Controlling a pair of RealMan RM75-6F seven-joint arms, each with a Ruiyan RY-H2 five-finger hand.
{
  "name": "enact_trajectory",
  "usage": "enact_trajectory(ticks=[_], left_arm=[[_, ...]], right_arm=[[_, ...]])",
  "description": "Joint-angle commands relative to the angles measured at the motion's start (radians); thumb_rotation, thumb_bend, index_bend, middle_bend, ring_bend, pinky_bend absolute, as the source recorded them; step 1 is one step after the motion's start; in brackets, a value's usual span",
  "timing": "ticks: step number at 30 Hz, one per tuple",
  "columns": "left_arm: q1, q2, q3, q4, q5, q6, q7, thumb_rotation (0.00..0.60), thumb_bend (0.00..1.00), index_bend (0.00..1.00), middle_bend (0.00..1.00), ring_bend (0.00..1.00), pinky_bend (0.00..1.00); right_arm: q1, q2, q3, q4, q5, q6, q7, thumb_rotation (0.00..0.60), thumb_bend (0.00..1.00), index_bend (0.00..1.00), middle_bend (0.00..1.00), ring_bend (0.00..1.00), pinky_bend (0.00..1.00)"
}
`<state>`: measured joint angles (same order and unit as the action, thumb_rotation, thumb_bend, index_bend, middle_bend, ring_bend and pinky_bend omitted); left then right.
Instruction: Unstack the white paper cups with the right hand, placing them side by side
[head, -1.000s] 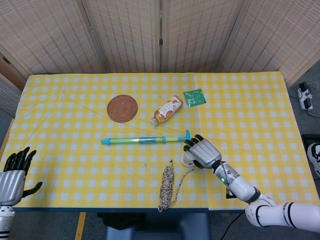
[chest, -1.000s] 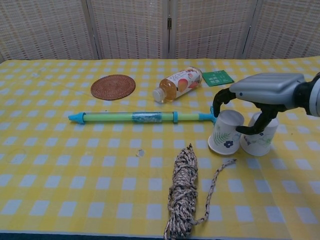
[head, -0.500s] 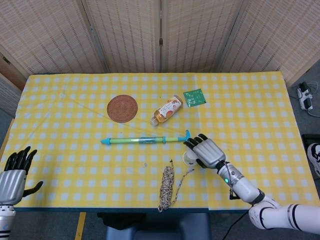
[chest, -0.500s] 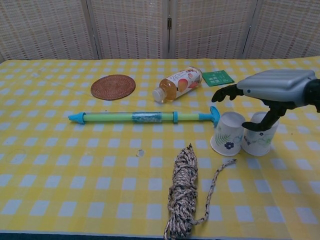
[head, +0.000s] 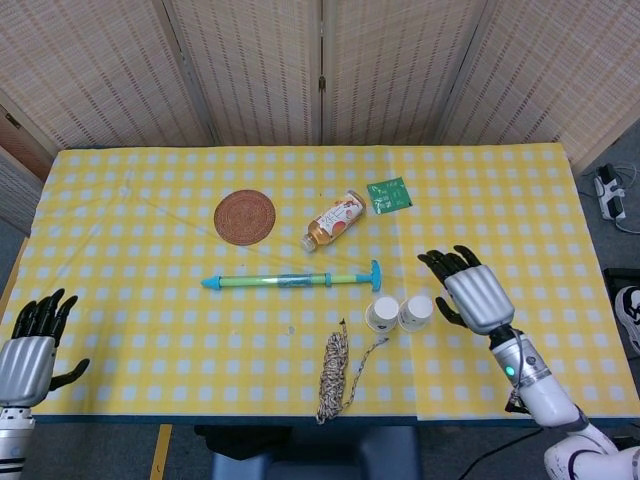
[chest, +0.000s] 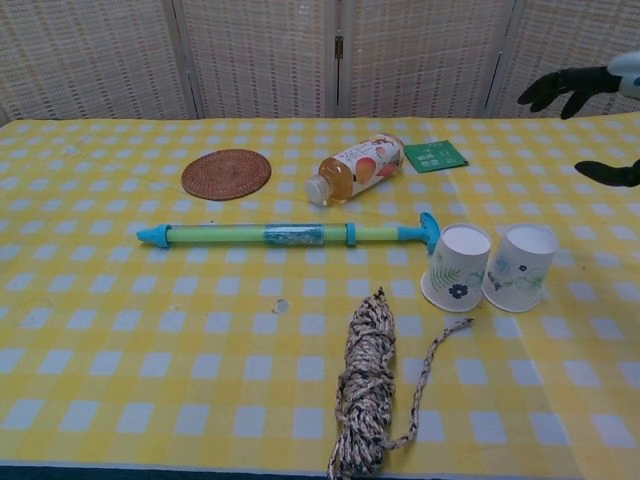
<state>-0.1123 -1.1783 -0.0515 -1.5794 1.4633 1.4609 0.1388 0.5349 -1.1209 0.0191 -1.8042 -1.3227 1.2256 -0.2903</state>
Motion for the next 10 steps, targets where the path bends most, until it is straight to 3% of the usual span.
enact_trajectory(ticks=[1, 10], left_arm=[[-0.001, -0.004, -0.004, -0.007, -0.002, 0.005, 0.006, 0.6, 0.25, 0.03, 0.0, 0.03, 0.08], [-0.006, -0.017, -0.01, -0.039, 0.009, 0.019, 0.042, 0.6, 0.25, 0.03, 0.0, 0.03, 0.08]], right_arm=[[-0.106, 0.037, -0.041, 0.031, -0.092, 0.116, 0.104, 0.6, 0.48, 0.16, 0.17, 0.2, 0.13], [-0.25, 0.018, -0.09, 0.113, -0.215, 0.272, 0.232, 0.6, 0.48, 0.16, 0.15, 0.17, 0.12]])
